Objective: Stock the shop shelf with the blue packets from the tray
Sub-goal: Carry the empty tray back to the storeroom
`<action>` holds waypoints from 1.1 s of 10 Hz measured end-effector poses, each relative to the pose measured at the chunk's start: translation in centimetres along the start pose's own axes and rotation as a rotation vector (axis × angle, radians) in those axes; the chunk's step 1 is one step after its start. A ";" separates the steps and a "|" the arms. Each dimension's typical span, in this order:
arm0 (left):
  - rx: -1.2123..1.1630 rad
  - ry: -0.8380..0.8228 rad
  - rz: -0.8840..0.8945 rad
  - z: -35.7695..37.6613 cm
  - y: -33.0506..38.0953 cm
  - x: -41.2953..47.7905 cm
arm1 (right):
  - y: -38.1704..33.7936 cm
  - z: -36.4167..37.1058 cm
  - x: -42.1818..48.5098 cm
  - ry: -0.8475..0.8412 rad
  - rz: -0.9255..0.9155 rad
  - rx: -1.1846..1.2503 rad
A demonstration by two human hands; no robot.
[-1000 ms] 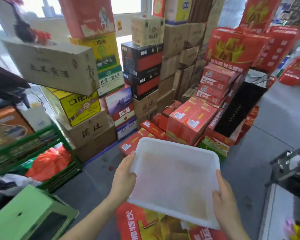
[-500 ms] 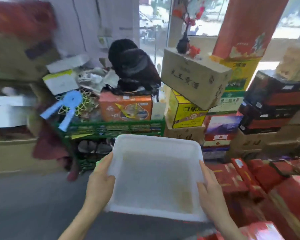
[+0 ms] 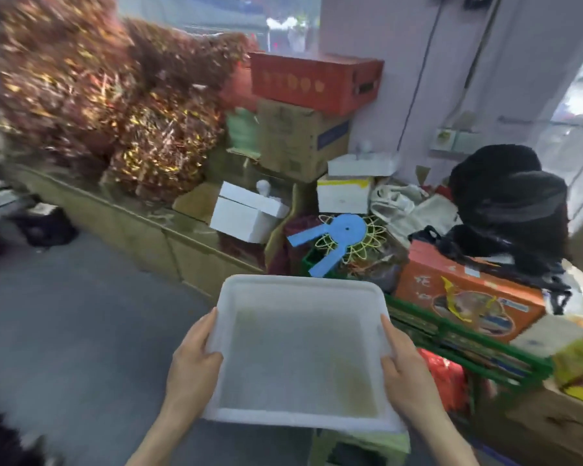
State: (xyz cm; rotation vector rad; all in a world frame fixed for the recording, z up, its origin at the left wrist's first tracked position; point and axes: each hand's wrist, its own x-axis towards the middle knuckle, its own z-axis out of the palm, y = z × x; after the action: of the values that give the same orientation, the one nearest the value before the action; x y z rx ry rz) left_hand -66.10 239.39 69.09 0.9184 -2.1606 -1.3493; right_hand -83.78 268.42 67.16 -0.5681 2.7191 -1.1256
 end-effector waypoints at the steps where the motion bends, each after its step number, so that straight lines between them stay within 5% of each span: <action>1: -0.001 0.135 -0.070 -4.1 -2.7 1.9 | -4.5 3.9 4.4 -0.103 -0.087 0.002; 7: 0.009 0.872 -0.436 -15.6 -9.6 4.7 | -26.7 23.6 22.1 -0.643 -0.658 0.022; 10: -0.050 1.063 -0.554 -21.7 -14.7 12.1 | -36.9 35.8 29.3 -0.827 -0.766 0.002; 11: -0.063 1.072 -0.566 -25.1 -17.4 17.2 | -42.3 36.8 34.5 -0.806 -0.773 0.190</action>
State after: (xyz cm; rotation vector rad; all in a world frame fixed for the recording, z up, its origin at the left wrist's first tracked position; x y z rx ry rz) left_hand -56.07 206.08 64.52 1.7758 -1.0609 -0.7745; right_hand -93.24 203.43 71.28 -1.6767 1.6927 -0.9400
